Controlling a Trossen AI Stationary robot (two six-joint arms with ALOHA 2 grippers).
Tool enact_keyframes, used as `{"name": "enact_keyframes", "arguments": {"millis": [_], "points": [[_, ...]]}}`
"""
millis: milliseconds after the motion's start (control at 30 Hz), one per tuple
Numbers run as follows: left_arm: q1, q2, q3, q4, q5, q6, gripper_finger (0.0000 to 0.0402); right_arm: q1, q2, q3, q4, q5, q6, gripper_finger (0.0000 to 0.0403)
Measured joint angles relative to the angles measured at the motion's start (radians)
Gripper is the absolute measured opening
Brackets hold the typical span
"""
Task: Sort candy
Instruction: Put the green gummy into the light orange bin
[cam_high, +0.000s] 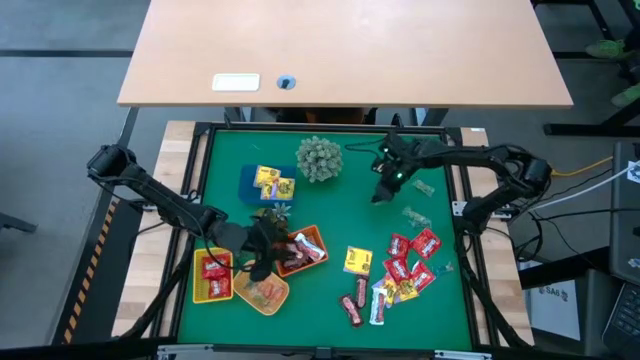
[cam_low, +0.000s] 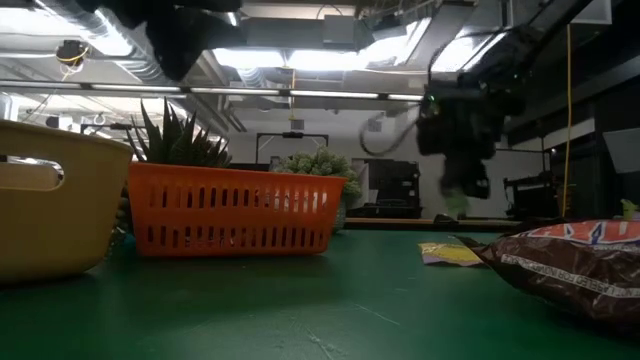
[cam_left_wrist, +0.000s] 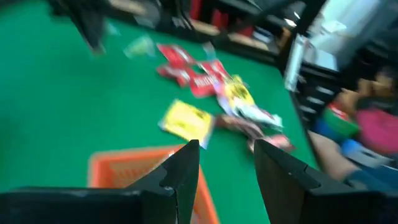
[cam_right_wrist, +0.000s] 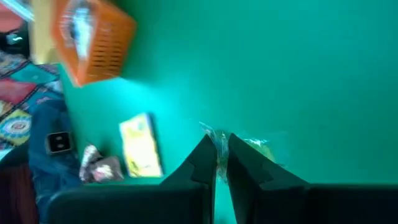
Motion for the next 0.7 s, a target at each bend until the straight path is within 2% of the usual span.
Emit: {"name": "enact_keyframes", "arguments": {"millis": [133, 333, 467, 533, 700], "points": [[0.007, 0.000, 0.000, 0.029, -0.085, 0.114, 0.0139, 0.126, 0.000, 0.015, 0.188, -0.032, 0.107, 0.0028], [0.040, 0.000, 0.000, 0.030, -0.091, 0.184, 0.0139, 0.298, 0.000, 0.062, 0.587, -0.038, 0.295, 0.0028], [0.065, 0.000, 0.000, 0.046, -0.090, 0.233, 0.0139, 0.388, 0.000, 0.106, 0.808, -0.038, 0.328, 0.0028], [0.077, 0.000, 0.000, 0.073, -0.090, 0.268, 0.0139, 0.424, 0.000, 0.134, 0.862, -0.038, 0.328, 0.0028], [0.108, 0.000, 0.000, 0.215, -0.087, 0.398, 0.0139, 0.494, 0.000, 0.209, 0.871, -0.008, 0.326, 0.0028]]}}
